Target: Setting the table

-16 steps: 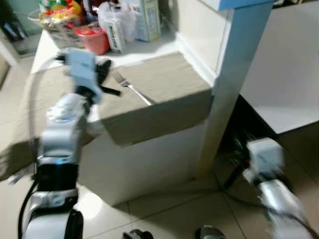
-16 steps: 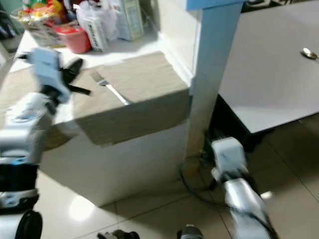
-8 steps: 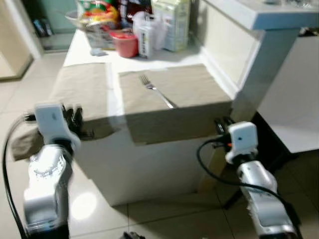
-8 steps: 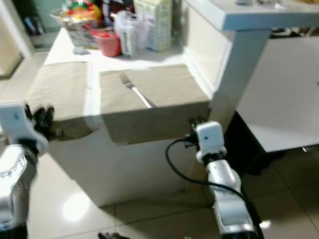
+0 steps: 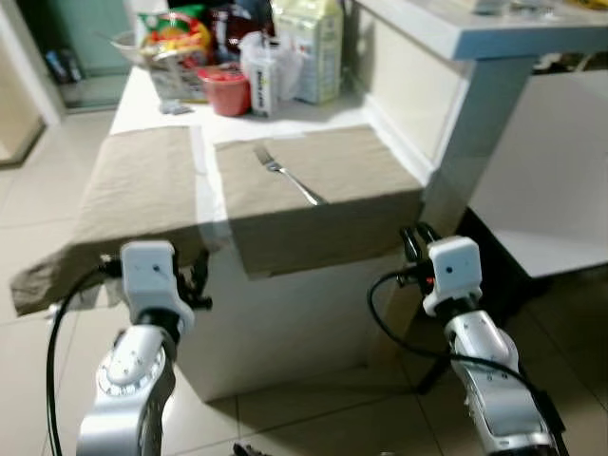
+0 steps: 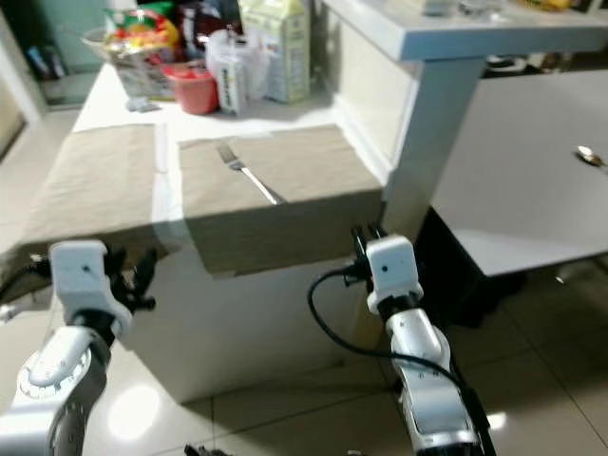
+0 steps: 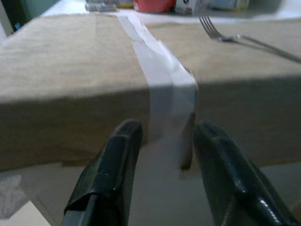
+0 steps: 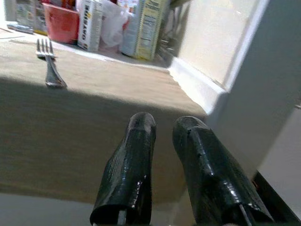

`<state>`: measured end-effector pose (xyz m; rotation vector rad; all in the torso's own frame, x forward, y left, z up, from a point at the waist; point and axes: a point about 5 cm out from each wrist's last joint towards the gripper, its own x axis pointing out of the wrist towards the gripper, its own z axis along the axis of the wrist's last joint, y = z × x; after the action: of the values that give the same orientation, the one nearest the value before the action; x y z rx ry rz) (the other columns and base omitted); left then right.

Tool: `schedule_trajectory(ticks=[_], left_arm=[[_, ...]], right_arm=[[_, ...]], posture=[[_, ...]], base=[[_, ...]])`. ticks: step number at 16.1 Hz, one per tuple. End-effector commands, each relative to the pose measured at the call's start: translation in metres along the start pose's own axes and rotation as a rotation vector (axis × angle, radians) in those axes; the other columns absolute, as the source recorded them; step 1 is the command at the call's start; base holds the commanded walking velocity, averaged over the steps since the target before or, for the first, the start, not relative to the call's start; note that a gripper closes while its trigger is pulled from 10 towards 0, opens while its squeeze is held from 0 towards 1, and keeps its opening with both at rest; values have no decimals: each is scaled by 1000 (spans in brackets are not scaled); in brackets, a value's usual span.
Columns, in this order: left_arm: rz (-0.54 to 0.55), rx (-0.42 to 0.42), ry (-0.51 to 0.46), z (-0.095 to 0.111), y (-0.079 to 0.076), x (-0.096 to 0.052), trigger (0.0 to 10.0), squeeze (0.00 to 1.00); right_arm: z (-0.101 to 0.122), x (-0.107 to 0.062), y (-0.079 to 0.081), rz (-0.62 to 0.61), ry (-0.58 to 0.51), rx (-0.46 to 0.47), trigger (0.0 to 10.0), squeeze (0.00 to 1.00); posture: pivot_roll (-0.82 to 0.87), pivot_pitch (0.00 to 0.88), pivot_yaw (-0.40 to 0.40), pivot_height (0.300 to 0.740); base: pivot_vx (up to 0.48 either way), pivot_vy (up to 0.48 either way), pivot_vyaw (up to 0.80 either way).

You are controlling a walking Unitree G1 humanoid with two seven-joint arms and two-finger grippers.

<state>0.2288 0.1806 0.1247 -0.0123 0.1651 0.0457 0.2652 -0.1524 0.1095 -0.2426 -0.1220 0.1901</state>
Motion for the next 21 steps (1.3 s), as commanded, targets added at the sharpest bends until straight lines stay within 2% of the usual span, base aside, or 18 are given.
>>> schedule_trajectory(ticks=[1, 4, 8, 11, 12, 17, 19, 20, 21], left_arm=[[34, 6, -10, 2, 2, 0, 10000, 1000], [74, -20, -41, 6, 5, 3, 10000, 1000], [52, 17, -52, 10, 3, 10, 10000, 1000], [84, 17, -41, 9, 10, 11, 10000, 1000], [101, 7, -36, 8, 12, 11, 10000, 0], [94, -82, -40, 8, 6, 13, 10000, 0], [83, -75, -36, 9, 1, 17, 10000, 0], [83, -72, -44, 10, 0, 18, 10000, 0], [84, -80, -52, 11, -1, 19, 10000, 0]], right_arm=[[5, 1, -1, -4, -29, 9, 10000, 0], [4, 2, 1, 10, -28, 12, 10000, 0], [3, 7, 4, 16, -22, 21, 10000, 0], [3, 8, 7, 28, -19, 28, 10000, 0], [2, 7, 7, 29, -16, 30, 10000, 0], [1, 5, 11, 42, -13, 44, 10000, 0], [1, 6, 8, 13, -16, 66, 10000, 0], [0, 7, 8, 16, -2, 64, 10000, 1000], [-2, 8, 9, 29, 14, 60, 10000, 1000]], posture=[[-78, 0, 50, 740], [-75, 0, 47, 740], [-63, 0, 40, 740], [-66, 0, 46, 740], [-68, 0, 47, 740], [-83, 0, 53, 740], [-87, 0, 55, 740], [-88, 0, 54, 740], [-88, 0, 54, 740]], base=[[0, 0, 0], [0, 0, 0], [0, 0, 0], [0, 0, 0], [0, 0, 0], [0, 0, 0], [0, -480, 0], [0, -472, 0], [0, -428, 0]])
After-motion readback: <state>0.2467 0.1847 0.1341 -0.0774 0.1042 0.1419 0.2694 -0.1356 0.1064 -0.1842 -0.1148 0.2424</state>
